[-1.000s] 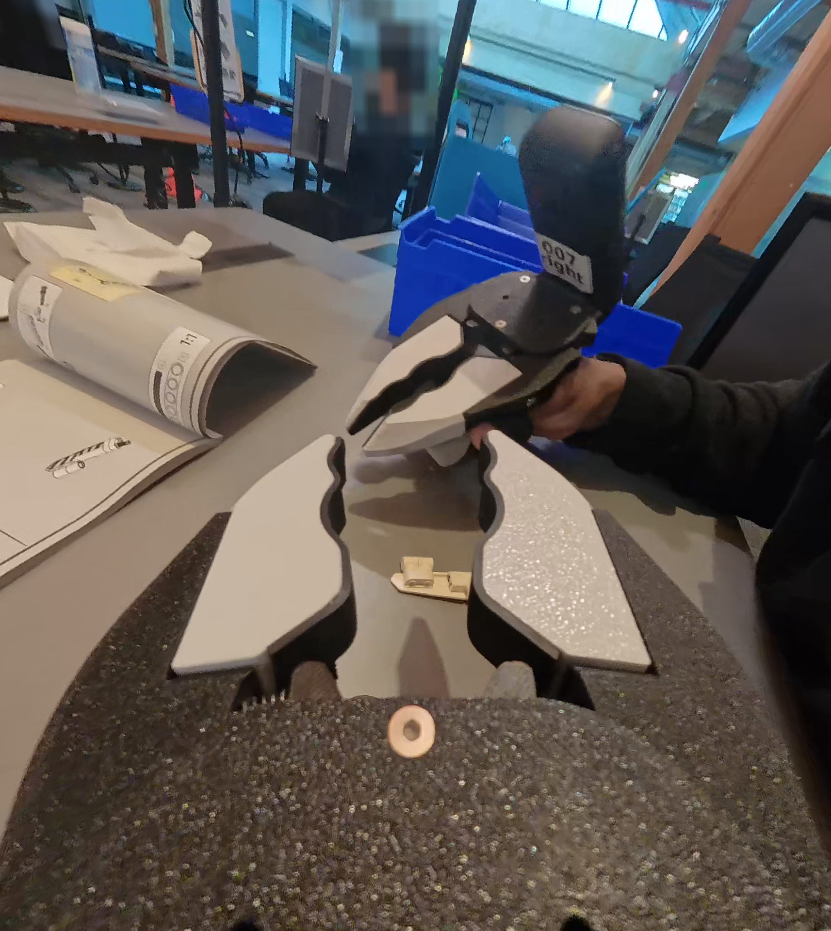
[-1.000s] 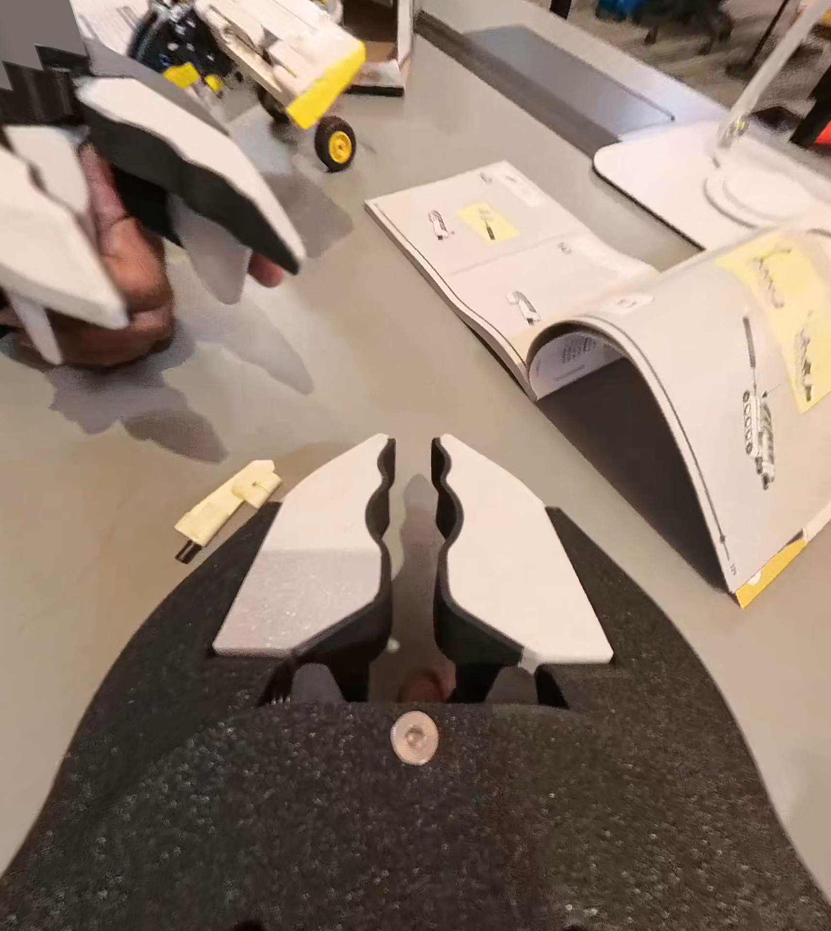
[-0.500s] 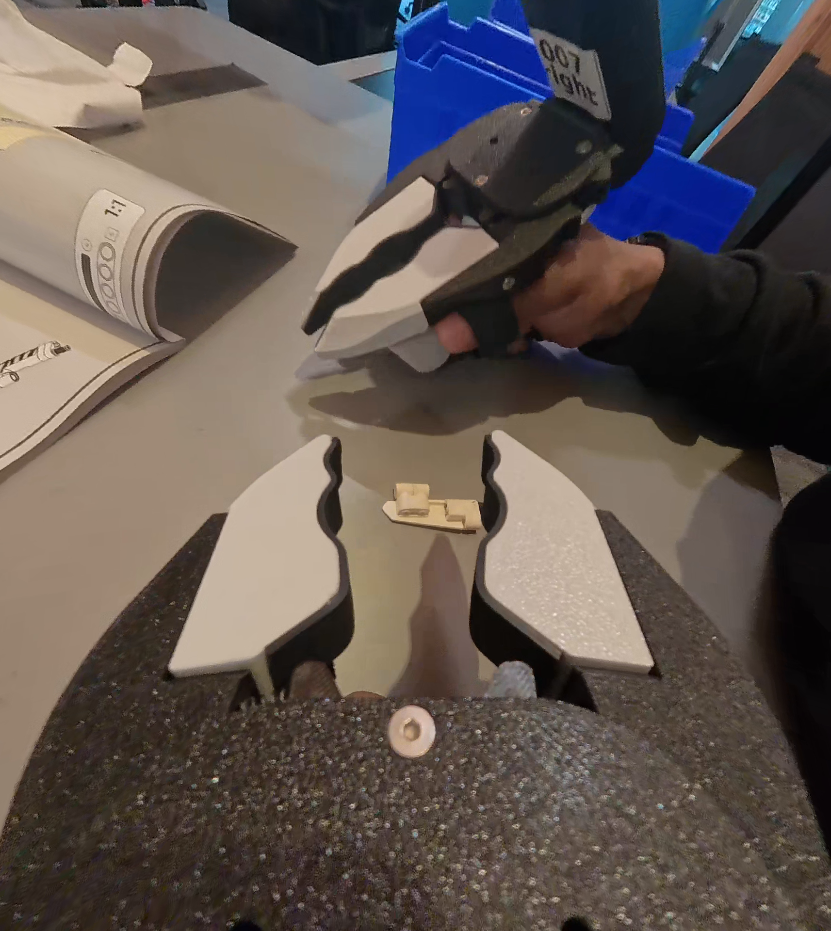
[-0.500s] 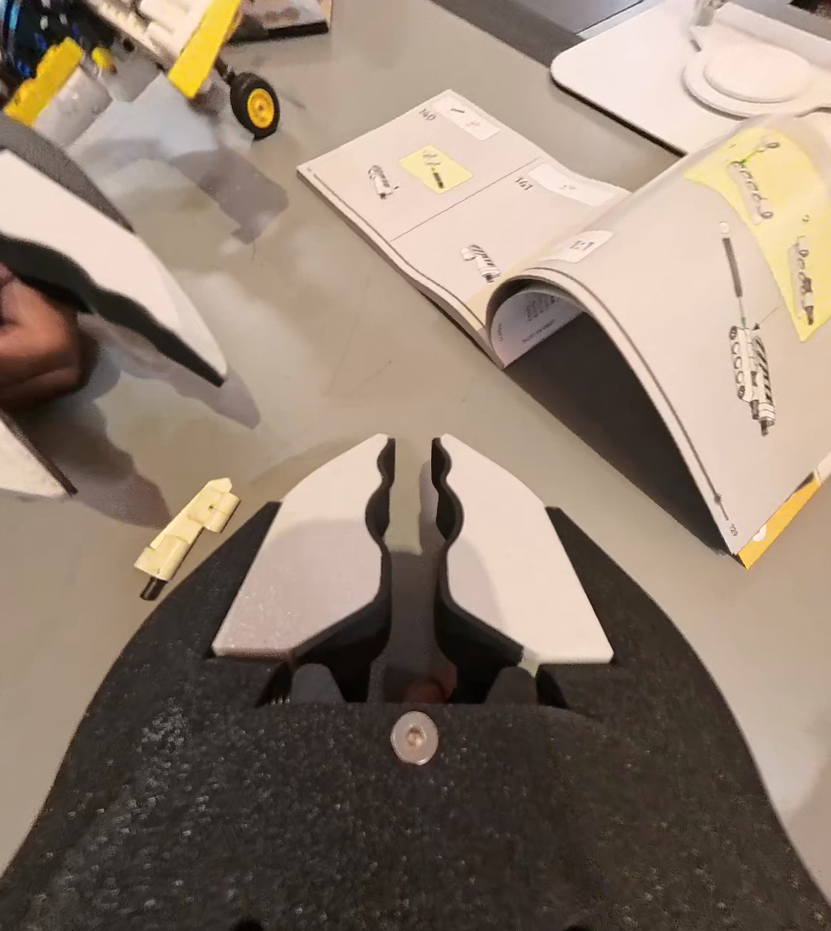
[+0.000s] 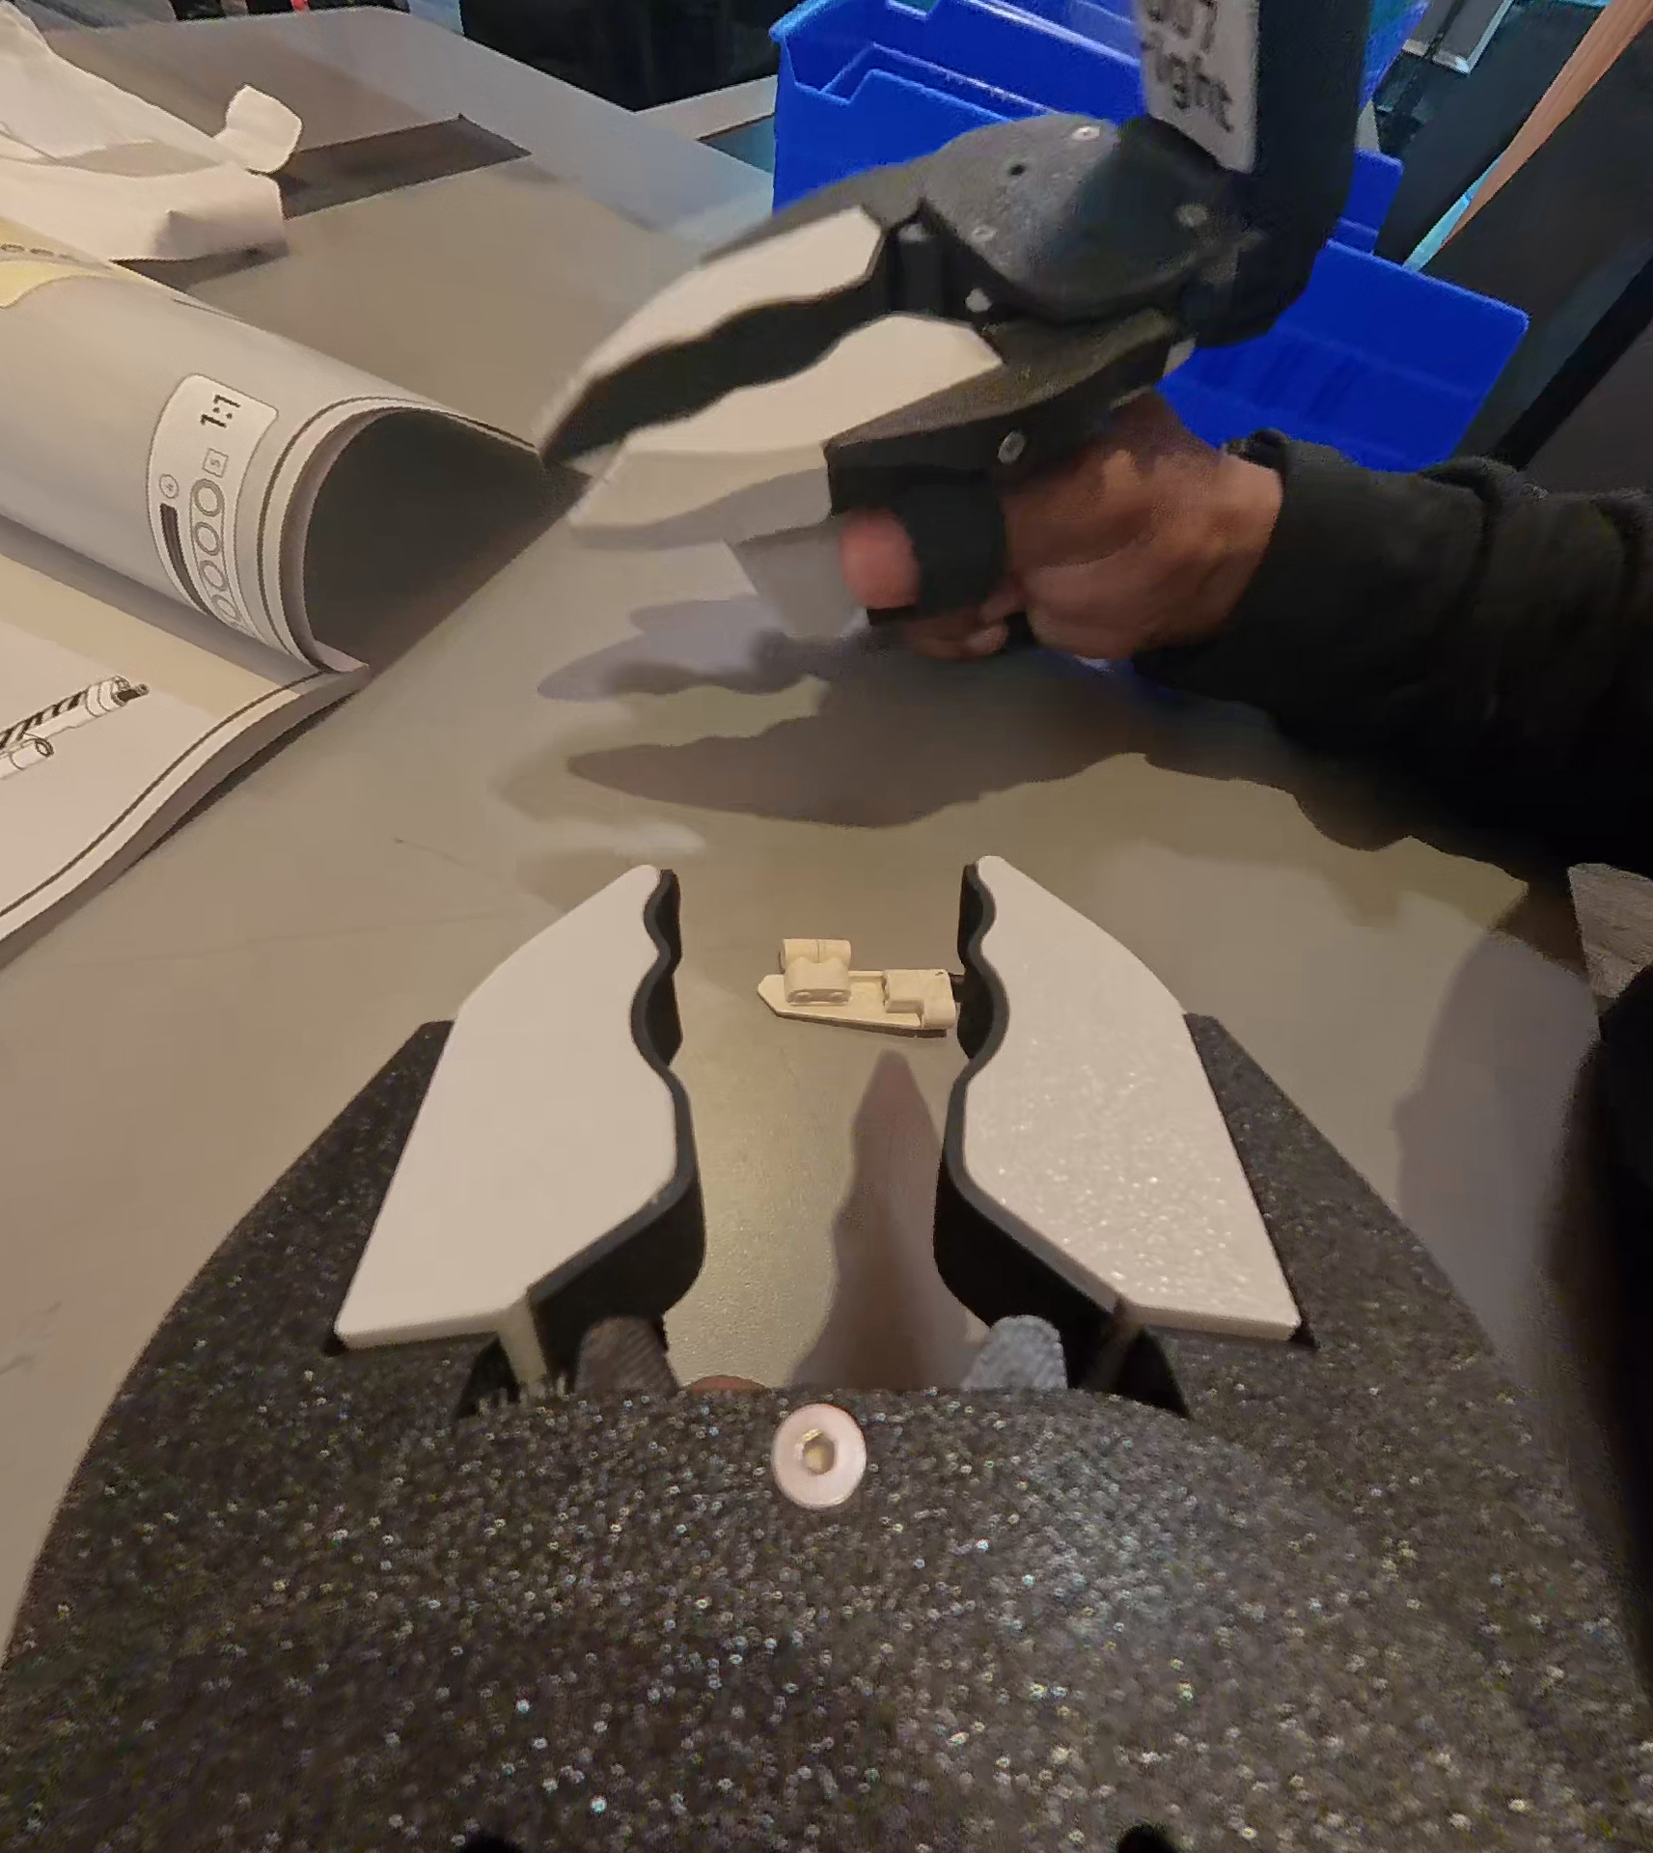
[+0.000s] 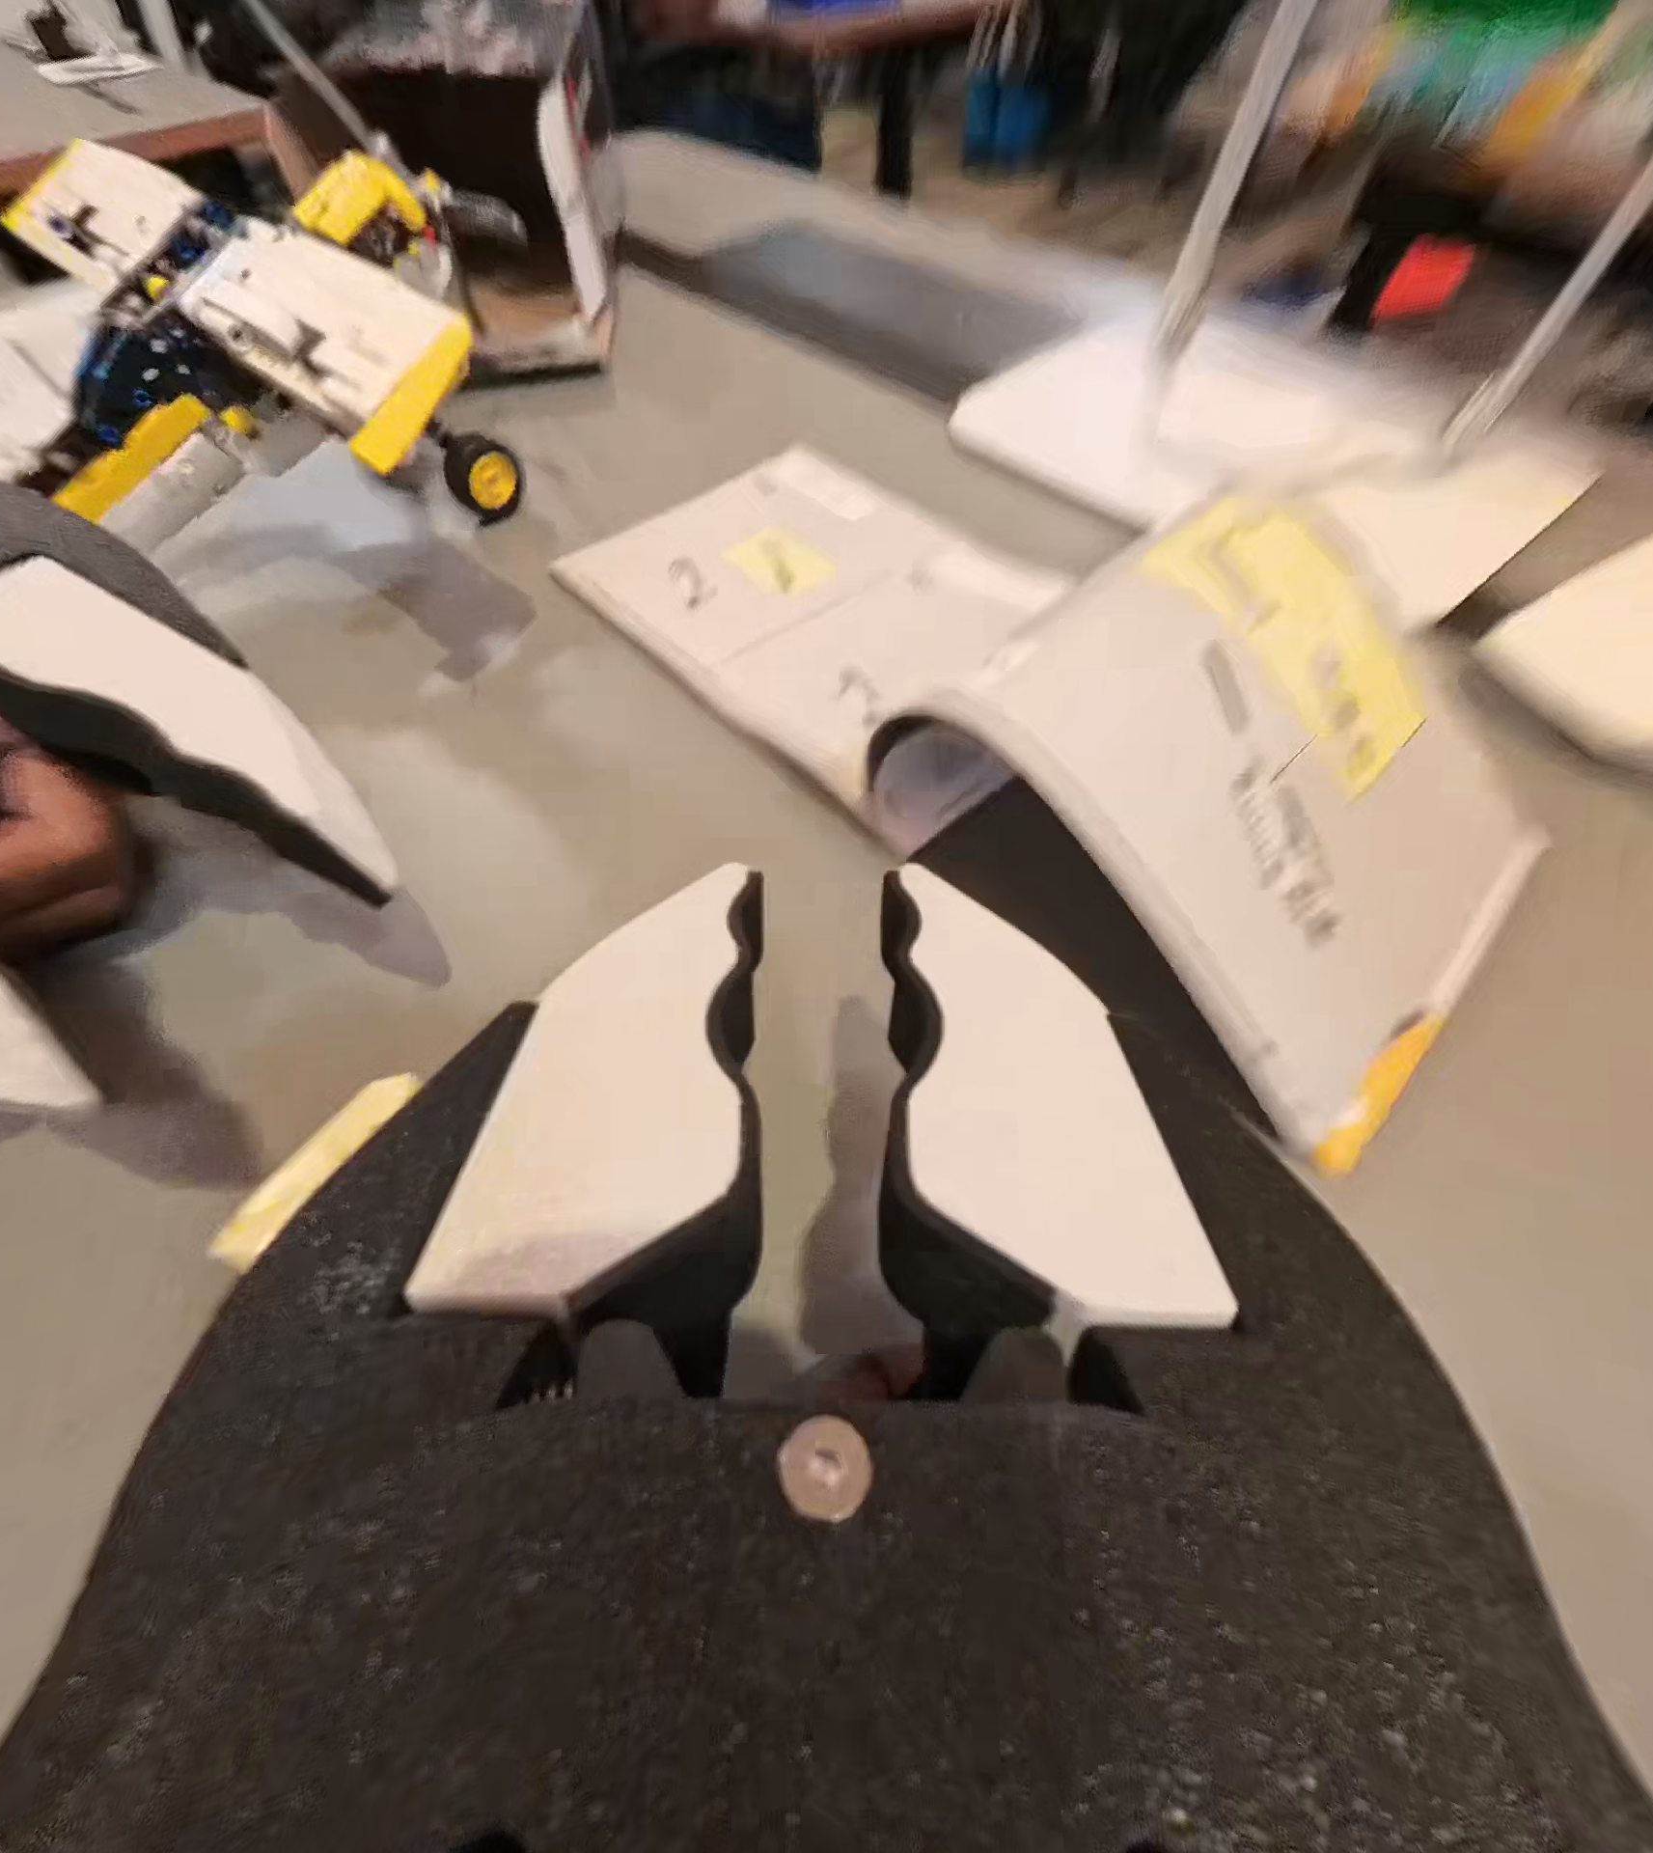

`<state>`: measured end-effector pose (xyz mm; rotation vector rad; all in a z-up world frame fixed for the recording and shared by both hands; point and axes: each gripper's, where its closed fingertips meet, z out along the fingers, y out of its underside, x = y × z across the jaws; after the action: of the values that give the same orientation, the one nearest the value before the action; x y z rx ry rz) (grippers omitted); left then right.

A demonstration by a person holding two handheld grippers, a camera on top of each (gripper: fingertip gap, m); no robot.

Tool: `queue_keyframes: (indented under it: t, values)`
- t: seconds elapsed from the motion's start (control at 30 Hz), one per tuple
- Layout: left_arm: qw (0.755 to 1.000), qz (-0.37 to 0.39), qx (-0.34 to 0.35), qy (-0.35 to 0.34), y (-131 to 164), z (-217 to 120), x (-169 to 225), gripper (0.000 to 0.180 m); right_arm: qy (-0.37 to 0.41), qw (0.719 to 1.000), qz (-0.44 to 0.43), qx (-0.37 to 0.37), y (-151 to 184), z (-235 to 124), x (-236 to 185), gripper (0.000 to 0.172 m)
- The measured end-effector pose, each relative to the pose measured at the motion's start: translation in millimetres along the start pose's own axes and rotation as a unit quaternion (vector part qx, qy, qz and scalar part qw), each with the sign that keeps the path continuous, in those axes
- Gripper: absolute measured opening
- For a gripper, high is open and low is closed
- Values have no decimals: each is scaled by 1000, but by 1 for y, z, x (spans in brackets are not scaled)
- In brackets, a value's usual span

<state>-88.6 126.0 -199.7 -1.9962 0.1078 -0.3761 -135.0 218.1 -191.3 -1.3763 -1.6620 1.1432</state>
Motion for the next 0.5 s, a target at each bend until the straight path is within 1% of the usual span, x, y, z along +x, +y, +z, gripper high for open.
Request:
queue_keyframes:
  t: [0.03, 0.07, 0.13, 0.17, 0.2, 0.23, 0.27, 0.3, 0.37, 0.43, 0.47, 0.5]
  values:
    - [1000, 2, 0, 1, 0, 0, 0, 54, 38, 997, -61, 28, -8, -2, 7, 23]
    - [1000, 3, 0, 1, 0, 0, 1, 54, 83, 987, -136, 38, -13, -4, 15, 24]
    - [1000, 5, -1, 1, 1, 0, 1, 54, 128, 954, -270, -4, -13, 0, 26, 27]
    - [1000, 6, -2, 1, 1, 0, 1, 54, 138, 937, -319, -24, -16, 4, 29, 30]
    - [1000, 7, -3, 1, 1, 0, 1, 54, 148, 922, -357, -27, -24, 6, 31, 30]
    - [1000, 8, -4, 1, 1, 1, 2, 53, 154, 913, -379, -19, -37, 9, 31, 30]
    - [1000, 9, -6, 0, 2, 1, 2, 53, 151, 912, -380, -8, -50, 13, 30, 29]
    - [1000, 9, -7, 0, 2, 1, 2, 53, 142, 919, -368, 4, -64, 18, 27, 28]
    - [1000, 11, -8, 0, 2, 1, 2, 53, 117, 939, -323, 13, -86, 33, 24, 28]
    - [1000, 12, -8, 1, 3, 1, 2, 53, 76, 958, -277, -12, -88, 54, 21, 25]
    - [1000, 12, -8, 1, 3, 1, 2, 53, 66, 961, -265, -37, -81, 65, 23, 24]
    - [1000, 11, -8, 1, 3, 1, 2, 53, 74, 959, -263, -70, -69, 73, 32, 22]
